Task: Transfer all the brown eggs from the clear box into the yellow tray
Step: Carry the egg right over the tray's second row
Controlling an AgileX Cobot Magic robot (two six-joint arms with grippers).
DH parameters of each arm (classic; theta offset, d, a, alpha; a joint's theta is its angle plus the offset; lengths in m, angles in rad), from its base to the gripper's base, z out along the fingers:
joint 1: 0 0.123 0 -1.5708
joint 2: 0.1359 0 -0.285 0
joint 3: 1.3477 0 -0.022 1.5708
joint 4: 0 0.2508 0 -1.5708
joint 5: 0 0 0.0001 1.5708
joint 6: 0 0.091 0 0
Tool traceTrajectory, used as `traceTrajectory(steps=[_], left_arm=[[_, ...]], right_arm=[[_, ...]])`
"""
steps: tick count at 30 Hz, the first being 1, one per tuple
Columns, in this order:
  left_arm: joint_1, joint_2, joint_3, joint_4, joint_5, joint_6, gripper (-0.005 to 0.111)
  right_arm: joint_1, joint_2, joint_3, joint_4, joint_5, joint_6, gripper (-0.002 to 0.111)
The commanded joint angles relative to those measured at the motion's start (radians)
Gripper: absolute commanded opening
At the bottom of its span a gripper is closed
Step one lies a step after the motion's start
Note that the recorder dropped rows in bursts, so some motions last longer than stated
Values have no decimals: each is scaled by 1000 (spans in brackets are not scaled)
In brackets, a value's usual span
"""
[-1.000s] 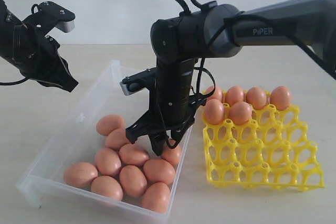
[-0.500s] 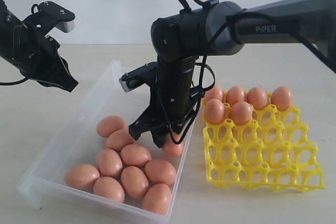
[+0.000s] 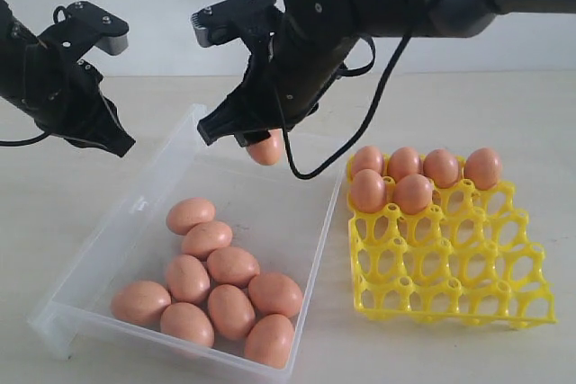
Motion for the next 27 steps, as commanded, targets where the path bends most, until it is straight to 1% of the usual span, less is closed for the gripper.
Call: traceTrajectory(steps=[1, 4, 9, 13, 15, 18, 21, 22, 24, 27], left_arm=[[2, -10, 5, -12, -26, -2, 8], [2, -10, 5, -12, -30, 3, 8], [2, -10, 5, -12, -31, 3, 8], [2, -10, 13, -12, -39, 3, 8], [2, -10, 15, -12, -41, 3, 8], [2, -10, 21, -12, -56, 3, 8], [2, -10, 29, -12, -73, 7, 8], [2, -10, 29, -12, -78, 7, 8], [2, -10, 29, -12, -88, 7, 8], [2, -10, 29, -12, -106, 7, 8]], right_arm=[[-1, -64, 137, -109, -237, 112, 0], [-1, -103, 220, -227, -374, 220, 0], [-13, -151, 308, -399, -466, 375, 0], [-54, -189, 383, -427, -554, 439, 0], [-87, -209, 427, -424, -602, 452, 0], [-140, -236, 480, -421, -627, 455, 0], [-239, -288, 542, -421, -649, 451, 0], [-257, -300, 556, -421, -659, 451, 0], [-303, -332, 597, -420, -701, 449, 0], [-372, -361, 695, -378, -834, 407, 0]])
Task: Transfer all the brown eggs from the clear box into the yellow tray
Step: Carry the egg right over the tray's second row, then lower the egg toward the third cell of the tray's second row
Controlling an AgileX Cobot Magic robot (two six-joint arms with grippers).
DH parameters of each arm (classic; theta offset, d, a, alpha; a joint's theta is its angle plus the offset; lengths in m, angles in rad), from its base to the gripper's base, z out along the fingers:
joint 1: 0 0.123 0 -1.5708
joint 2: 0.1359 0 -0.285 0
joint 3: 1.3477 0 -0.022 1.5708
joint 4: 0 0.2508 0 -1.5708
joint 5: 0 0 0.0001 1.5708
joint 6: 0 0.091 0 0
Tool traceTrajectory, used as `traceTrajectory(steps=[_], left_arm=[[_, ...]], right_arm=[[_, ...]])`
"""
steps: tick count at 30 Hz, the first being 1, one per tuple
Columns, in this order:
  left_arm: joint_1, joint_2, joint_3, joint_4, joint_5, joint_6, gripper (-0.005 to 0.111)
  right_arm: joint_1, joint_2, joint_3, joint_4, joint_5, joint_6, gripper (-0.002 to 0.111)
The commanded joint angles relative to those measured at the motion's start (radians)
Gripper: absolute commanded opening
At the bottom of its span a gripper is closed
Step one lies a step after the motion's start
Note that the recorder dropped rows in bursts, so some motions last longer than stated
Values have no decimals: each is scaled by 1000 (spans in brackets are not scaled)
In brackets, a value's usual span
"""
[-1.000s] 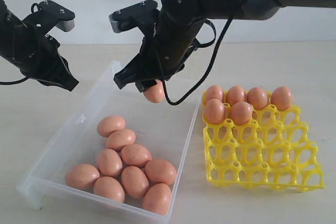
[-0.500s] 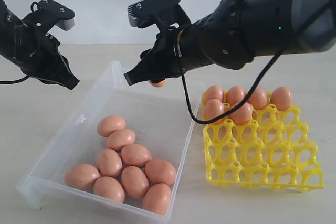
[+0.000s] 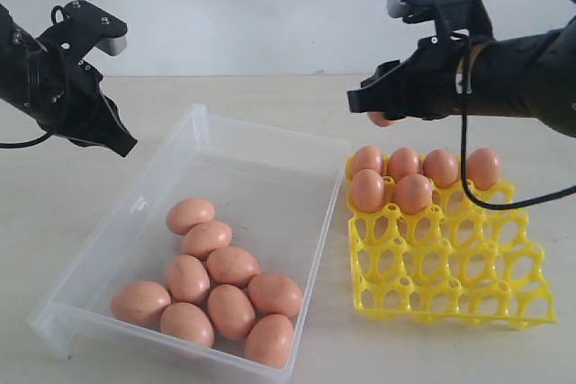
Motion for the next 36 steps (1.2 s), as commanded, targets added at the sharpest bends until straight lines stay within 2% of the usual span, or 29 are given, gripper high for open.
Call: traceTrajectory(steps=[1, 2, 5, 7, 11, 20, 36], left_arm=[[2, -8, 2, -12, -32, 3, 8], [2, -8, 2, -12, -32, 3, 8], [2, -8, 2, -12, -36, 3, 8], [2, -8, 2, -12, -48, 3, 8], [2, -8, 2, -12, -59, 3, 8], [2, -8, 19, -20, -76, 3, 8], [2, -8, 46, -20, -141, 3, 8]], right_arm=[[-62, -28, 110, 83, -180, -92, 0], [-69, -28, 142, 145, -229, -159, 0], [-70, -28, 273, 492, -425, -487, 0], [-70, -28, 361, 580, -569, -549, 0], [-70, -26, 450, 611, -684, -548, 0], [-70, 30, 479, 590, -644, -529, 0], [-70, 181, 479, 593, -781, -522, 0]])
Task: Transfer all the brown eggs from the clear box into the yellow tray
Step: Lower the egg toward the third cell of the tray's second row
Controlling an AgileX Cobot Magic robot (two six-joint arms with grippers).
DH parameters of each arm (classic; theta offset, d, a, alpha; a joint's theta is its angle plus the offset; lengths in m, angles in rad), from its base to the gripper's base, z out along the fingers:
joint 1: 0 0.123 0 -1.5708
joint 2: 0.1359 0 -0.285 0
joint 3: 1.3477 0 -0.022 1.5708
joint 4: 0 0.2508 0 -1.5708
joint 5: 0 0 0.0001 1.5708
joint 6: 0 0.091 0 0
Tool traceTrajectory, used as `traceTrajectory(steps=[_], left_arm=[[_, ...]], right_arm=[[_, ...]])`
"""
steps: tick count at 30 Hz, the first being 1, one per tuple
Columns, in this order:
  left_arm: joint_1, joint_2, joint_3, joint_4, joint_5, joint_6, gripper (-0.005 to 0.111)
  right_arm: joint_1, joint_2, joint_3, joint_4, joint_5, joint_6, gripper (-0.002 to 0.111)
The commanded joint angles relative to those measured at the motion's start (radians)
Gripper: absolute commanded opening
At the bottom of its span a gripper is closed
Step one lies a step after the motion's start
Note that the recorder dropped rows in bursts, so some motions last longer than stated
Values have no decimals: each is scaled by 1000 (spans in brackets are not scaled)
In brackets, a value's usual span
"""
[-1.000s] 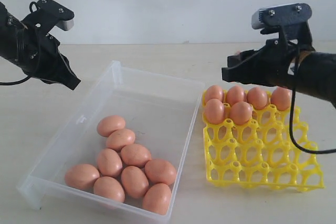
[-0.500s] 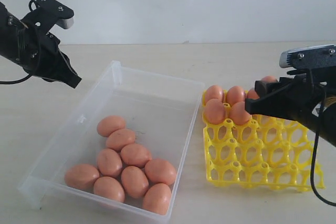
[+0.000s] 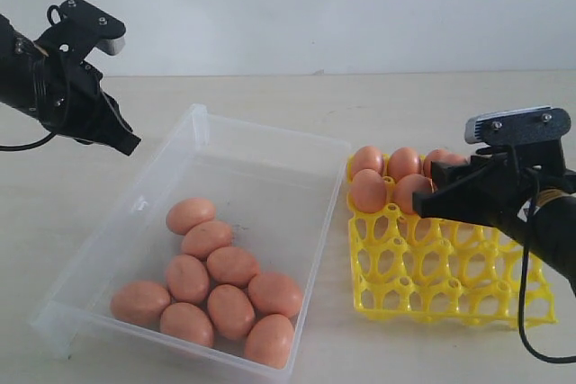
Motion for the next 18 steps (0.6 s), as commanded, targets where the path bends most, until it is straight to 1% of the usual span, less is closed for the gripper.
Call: traceTrajectory(steps=[1, 18], left_arm=[[2, -8, 4, -12, -18, 1, 8], [2, -8, 4, -12, -13, 1, 8]], right_arm=[[-10, 28, 3, 1, -42, 0, 0], [-10, 52, 3, -3, -44, 0, 0]])
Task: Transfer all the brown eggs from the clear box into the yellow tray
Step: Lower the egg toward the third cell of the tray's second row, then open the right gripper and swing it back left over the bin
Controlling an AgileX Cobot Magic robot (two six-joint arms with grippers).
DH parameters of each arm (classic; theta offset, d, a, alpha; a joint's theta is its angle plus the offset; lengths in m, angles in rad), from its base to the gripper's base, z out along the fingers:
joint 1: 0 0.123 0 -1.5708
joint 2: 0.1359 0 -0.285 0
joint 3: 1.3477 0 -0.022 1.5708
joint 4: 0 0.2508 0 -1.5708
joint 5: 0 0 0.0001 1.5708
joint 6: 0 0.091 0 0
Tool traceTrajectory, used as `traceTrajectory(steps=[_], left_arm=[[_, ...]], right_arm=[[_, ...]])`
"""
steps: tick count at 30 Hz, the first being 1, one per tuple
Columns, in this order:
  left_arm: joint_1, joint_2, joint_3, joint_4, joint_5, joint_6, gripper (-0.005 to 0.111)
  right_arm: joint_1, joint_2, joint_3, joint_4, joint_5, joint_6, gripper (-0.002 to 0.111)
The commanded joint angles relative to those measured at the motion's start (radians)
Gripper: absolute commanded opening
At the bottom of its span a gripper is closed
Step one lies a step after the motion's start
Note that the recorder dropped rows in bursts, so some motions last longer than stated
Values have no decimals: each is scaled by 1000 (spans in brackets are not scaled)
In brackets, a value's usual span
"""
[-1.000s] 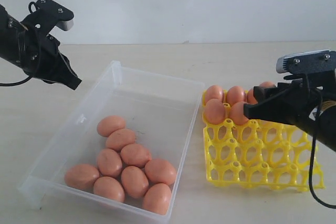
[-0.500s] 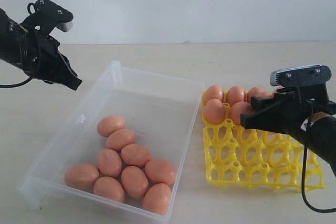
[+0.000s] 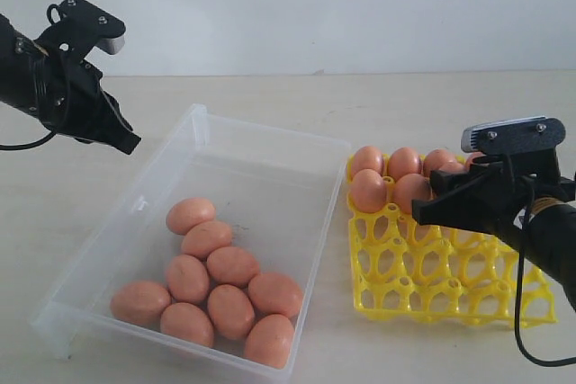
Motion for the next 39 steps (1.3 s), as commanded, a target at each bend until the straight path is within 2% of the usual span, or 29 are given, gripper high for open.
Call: traceTrajectory(steps=[1, 6, 9, 13, 14, 17, 22, 28, 31, 34, 39], left_arm=[[2, -8, 4, -12, -6, 1, 8], [2, -8, 4, -12, -4, 1, 8], [2, -8, 4, -12, -2, -3, 8], [2, -8, 4, -12, 3, -3, 8], [2, -8, 4, -12, 5, -3, 8], [2, -8, 4, -12, 5, -3, 8], [2, -8, 4, -12, 5, -3, 8], [2, -8, 4, -12, 5, -3, 8], [2, -8, 4, -12, -2, -3, 8], [2, -8, 4, -12, -9, -3, 8], [2, -8, 4, -12, -7, -3, 8]], right_arm=[[-10, 0, 3, -9, -3, 0, 0], [-10, 0, 3, -9, 40, -46, 0], [-10, 0, 3, -9, 54, -46, 9], [-10, 0, 3, -2, 54, -42, 35], [-10, 0, 3, 7, 55, -37, 45], [-10, 0, 3, 34, 55, -19, 61], [-10, -44, 3, 39, 55, 3, 62], [-10, -200, 3, 30, 127, 7, 62], [1, -296, 3, -127, 199, 29, 62], [39, -388, -41, -323, 359, 168, 62], [183, -436, -256, -579, 846, 450, 62]])
